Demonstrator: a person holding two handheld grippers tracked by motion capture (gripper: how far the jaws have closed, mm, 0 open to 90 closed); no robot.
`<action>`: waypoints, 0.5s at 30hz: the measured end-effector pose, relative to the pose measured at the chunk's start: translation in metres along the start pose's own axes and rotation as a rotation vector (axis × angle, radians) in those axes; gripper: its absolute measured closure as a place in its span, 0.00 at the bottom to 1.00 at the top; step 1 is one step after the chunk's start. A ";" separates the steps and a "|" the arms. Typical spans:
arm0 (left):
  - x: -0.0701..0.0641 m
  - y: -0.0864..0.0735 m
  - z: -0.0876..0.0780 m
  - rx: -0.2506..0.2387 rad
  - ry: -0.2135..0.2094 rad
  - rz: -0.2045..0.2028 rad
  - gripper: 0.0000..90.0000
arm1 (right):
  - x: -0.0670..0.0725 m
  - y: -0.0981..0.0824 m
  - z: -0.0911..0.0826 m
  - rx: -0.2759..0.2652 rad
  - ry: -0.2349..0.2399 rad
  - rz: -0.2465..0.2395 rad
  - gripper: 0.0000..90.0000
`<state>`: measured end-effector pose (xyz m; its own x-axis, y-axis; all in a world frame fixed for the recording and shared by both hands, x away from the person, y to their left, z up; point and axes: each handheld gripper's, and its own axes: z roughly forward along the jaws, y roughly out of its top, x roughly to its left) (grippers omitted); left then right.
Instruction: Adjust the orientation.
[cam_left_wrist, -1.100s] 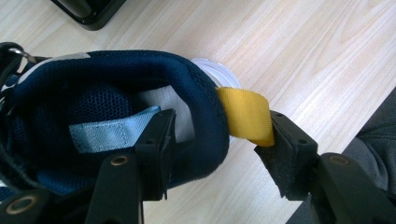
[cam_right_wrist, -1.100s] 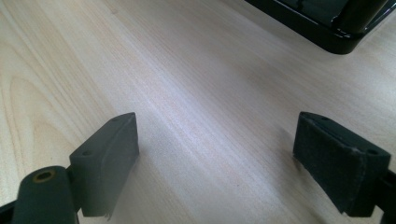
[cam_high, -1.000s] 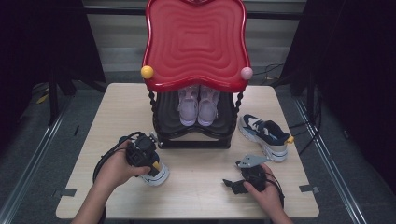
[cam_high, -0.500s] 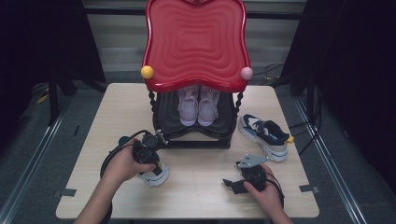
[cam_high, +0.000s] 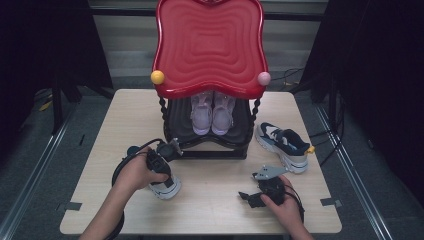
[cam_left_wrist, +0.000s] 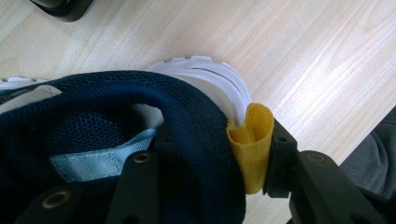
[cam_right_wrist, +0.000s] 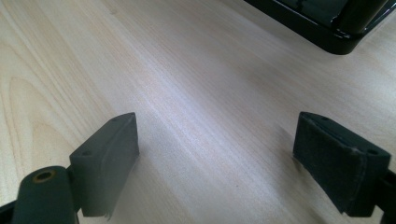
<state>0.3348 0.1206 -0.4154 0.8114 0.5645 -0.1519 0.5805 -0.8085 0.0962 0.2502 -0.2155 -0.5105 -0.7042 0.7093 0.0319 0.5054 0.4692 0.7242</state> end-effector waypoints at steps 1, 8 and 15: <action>0.000 0.000 0.000 0.001 -0.001 0.000 0.66 | 0.000 0.000 0.000 0.000 0.000 0.000 0.15; 0.000 0.003 0.001 0.021 -0.002 -0.005 0.68 | 0.000 0.000 0.000 0.001 0.000 0.000 0.15; 0.001 0.002 0.002 0.015 -0.006 -0.012 0.73 | 0.000 0.000 0.000 0.000 0.000 -0.002 0.15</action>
<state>0.3365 0.1192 -0.4171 0.8040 0.5731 -0.1587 0.5890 -0.8043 0.0791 0.2506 -0.2157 -0.5105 -0.7053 0.7083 0.0304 0.5039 0.4707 0.7242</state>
